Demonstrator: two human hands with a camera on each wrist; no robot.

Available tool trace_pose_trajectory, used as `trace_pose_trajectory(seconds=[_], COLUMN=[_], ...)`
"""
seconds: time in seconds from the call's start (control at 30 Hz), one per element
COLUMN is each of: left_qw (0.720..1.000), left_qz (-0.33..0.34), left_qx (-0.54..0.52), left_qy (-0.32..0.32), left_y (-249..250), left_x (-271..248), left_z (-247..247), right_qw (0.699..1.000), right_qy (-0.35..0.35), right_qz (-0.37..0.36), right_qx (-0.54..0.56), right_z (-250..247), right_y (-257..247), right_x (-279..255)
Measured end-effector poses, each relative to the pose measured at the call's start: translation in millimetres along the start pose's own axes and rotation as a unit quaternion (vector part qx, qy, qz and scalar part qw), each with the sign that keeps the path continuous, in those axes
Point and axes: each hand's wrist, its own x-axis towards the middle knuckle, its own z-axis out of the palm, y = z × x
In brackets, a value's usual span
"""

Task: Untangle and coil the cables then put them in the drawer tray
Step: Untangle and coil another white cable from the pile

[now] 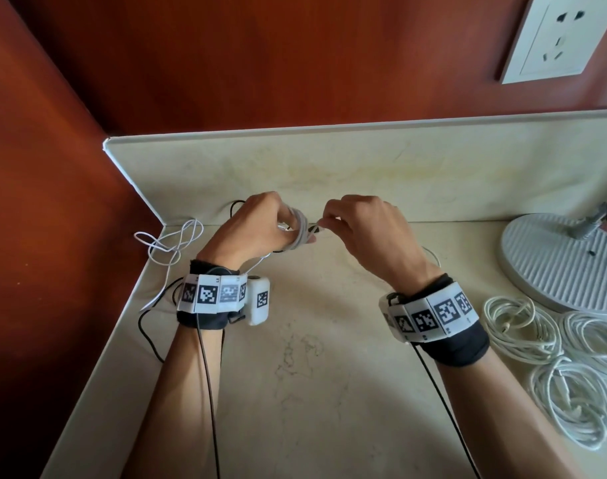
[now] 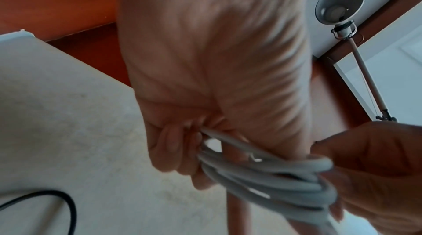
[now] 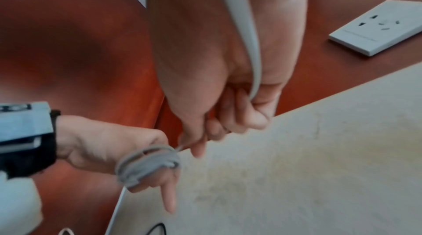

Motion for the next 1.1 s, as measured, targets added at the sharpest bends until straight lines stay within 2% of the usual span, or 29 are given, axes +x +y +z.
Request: trace_pose_trajectory(seconds=[0.13,0.23,0.4,0.6,0.73,0.87,1.0,1.1], left_qw=[0.999,0.999,0.997,0.994,0.996,0.991,0.97,0.95], left_qz=[0.002,-0.031,-0.053,-0.061,-0.061,0.002,0.045,0.08], left_qx=[-0.034,-0.027,-0.059,-0.071,-0.059,-0.127,-0.181,-0.211], left_qy=[-0.034,-0.012,-0.011,0.055,-0.003,-0.033,-0.157,-0.217], left_y=[3.7,-4.4,-6.9,-8.0,-8.3,-5.4,16.3,26.6], left_x=[-1.9,1.1,3.1,6.2,6.8,-2.2,-14.0,-19.7], left_z=[-7.9,-8.9,-1.9,1.1,-0.2,-8.1,-14.9,-17.3], right_qw=[0.995,0.989,0.979,0.969,0.971,0.972,0.968,0.964], right_qy=[0.038,0.033,-0.014,-0.083,-0.041,0.016,0.077,0.088], right_qz=[-0.065,-0.098,-0.132,-0.135,-0.124,-0.085,-0.061,-0.053], right_qx=[0.066,0.11,0.152,0.191,0.198,0.219,0.232,0.245], right_z=[-6.7,-11.2,-19.1,-20.2,-22.9,-28.0,-27.6,-25.8], right_y=[10.4,11.0,2.8,-2.0,1.0,12.7,16.1,20.1], right_x=[-0.4,0.2,1.7,-1.3,1.6,0.8,0.6,1.1])
